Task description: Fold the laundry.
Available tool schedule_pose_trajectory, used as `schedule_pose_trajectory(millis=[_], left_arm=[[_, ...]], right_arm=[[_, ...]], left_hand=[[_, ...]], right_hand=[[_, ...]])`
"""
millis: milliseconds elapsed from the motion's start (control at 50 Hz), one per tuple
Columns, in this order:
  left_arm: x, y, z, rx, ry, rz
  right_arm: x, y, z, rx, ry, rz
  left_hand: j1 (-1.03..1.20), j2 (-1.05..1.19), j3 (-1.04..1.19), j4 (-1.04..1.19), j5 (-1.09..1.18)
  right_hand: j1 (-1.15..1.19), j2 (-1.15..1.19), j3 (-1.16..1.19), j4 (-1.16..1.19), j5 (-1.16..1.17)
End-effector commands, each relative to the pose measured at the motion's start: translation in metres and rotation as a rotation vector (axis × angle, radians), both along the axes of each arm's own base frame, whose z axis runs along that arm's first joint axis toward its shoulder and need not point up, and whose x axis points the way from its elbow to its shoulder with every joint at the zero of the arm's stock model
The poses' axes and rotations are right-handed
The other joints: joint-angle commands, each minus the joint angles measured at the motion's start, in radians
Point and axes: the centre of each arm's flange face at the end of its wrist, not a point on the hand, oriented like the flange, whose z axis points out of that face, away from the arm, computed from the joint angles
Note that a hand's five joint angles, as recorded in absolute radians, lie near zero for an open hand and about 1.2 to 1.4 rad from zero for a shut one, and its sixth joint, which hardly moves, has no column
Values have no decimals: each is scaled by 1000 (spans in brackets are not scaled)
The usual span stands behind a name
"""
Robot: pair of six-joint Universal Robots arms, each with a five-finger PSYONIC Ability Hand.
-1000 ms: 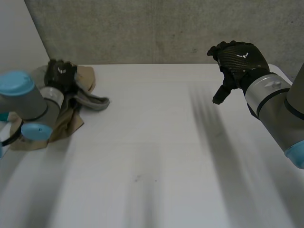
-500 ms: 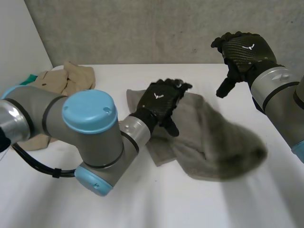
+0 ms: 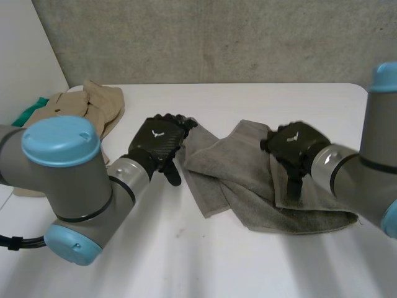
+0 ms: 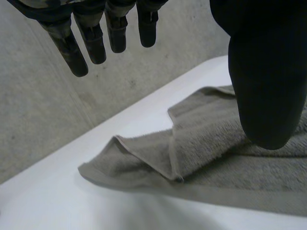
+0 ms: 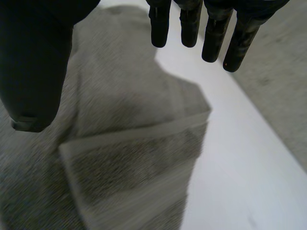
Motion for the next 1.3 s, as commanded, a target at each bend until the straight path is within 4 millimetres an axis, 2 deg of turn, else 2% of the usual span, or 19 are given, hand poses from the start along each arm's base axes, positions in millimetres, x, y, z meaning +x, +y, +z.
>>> schedule_pose_trajectory(millis=[20,140,280,360,400,420,500,520,580,600,660,720,820,880,1020,1060,1140,1220,1300], left_arm=[[-14,-8,-30,39,-28,-22],[-31,-30,-53,40,-28,-21],[-39,-41,-60,25,-20,-16],[-38,-43,-56,20,-18,1],[-36,-43,-56,19,-19,11],[-35,-42,-57,24,-23,14],[-31,-40,-53,28,-25,21],[-30,-39,-52,28,-25,19],[-27,-35,-45,24,-22,22],[-26,-34,-43,24,-22,22],[-22,-26,-33,22,-15,25],[-13,-14,-20,19,-13,48],[-1,3,-10,20,-22,83],[2,19,-10,36,-29,70],[-5,57,-30,101,-79,-16],[-8,58,-30,99,-78,-25],[-16,56,-46,115,-102,-42],[-36,51,-57,115,-107,-67],[-46,47,-68,118,-116,-77]], right_arm=[[-1,-5,-38,-4,57,30],[-2,-7,-66,-13,118,53],[1,-14,-90,-39,146,64],[2,-21,-102,-50,146,53],[2,-25,-106,-58,152,40],[0,-27,-105,-65,154,29],[-18,-41,-99,-84,172,-68],[-24,-45,-92,-98,169,-94],[-28,-47,-72,-145,145,-101],[-29,-46,-54,-184,128,-103],[-27,-45,-21,-271,88,-106],[-25,-51,1,-339,54,-118],[-24,-65,29,-409,-6,-154],[-23,-70,38,-420,-50,-188],[-26,-73,36,-409,-37,-232],[-28,-74,28,-388,-27,-240],[-30,-74,20,-360,-27,-248],[-30,-70,13,-337,-18,-241],[-31,-67,9,-323,-13,-238]], left_hand=[[107,87,83,91,74],[143,122,118,126,109],[172,152,148,156,138],[169,149,145,153,135],[166,146,142,150,132],[160,140,136,144,127],[157,137,133,141,124],[157,137,133,141,124],[154,134,130,138,121],[151,131,127,135,118],[151,131,127,135,118],[157,137,133,141,123],[172,152,148,156,138],[201,181,177,185,167],[257,237,233,241,223],[257,237,233,241,223],[260,240,236,244,226],[295,275,271,279,261],[301,281,277,285,267]], right_hand=[[20,-1,4,-15,-9],[79,57,63,43,50],[319,298,303,284,291],[612,591,596,577,584],[1025,1004,1009,990,997],[1194,1173,1179,1159,1166],[1196,1175,1180,1161,1168],[1196,1175,1180,1161,1168],[1196,1175,1180,1161,1168],[1196,1175,1180,1161,1168],[1196,1175,1180,1161,1168],[1196,1175,1180,1161,1168],[1196,1175,1180,1161,1168],[1196,1175,1180,1161,1168],[1196,1175,1180,1161,1168],[1196,1175,1180,1161,1168],[1196,1175,1180,1161,1168],[1196,1175,1180,1161,1168],[1196,1175,1180,1161,1168]])
